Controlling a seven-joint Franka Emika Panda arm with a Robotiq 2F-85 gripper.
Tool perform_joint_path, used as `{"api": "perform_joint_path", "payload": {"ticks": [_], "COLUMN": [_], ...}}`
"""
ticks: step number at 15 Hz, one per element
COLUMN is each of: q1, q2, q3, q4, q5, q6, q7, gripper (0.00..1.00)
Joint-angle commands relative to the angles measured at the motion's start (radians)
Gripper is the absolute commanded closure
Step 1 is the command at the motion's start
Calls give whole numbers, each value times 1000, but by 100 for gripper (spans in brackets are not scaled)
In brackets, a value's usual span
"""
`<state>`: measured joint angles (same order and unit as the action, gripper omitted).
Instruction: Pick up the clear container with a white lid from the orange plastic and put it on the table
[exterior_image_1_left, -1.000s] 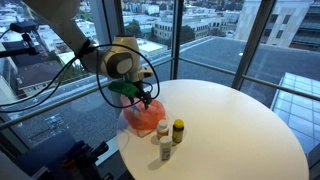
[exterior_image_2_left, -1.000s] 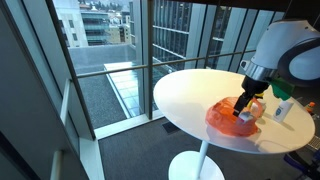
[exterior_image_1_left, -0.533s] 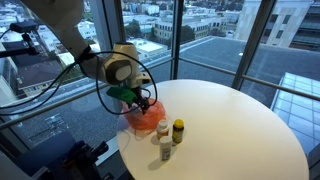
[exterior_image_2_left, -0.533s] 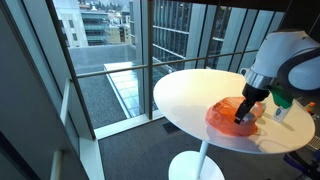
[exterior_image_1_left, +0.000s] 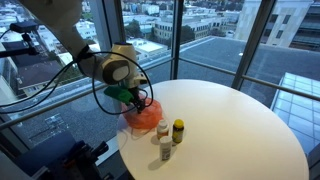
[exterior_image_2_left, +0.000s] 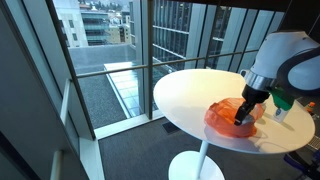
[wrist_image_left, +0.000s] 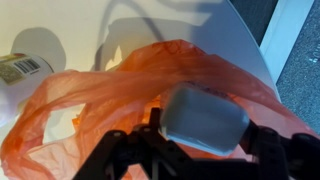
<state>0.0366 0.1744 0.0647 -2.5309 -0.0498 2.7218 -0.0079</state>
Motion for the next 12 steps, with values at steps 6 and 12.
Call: {"api": "perform_joint_path", "payload": {"ticks": [6,12], "q1": [2,-8], "q2": [-80,-154], "q3": [-8,-31], "q4": [-15,17], "q5": [8,-5], "q6": [-62,-124], "q7": [-1,5], "gripper": [57,57]}}
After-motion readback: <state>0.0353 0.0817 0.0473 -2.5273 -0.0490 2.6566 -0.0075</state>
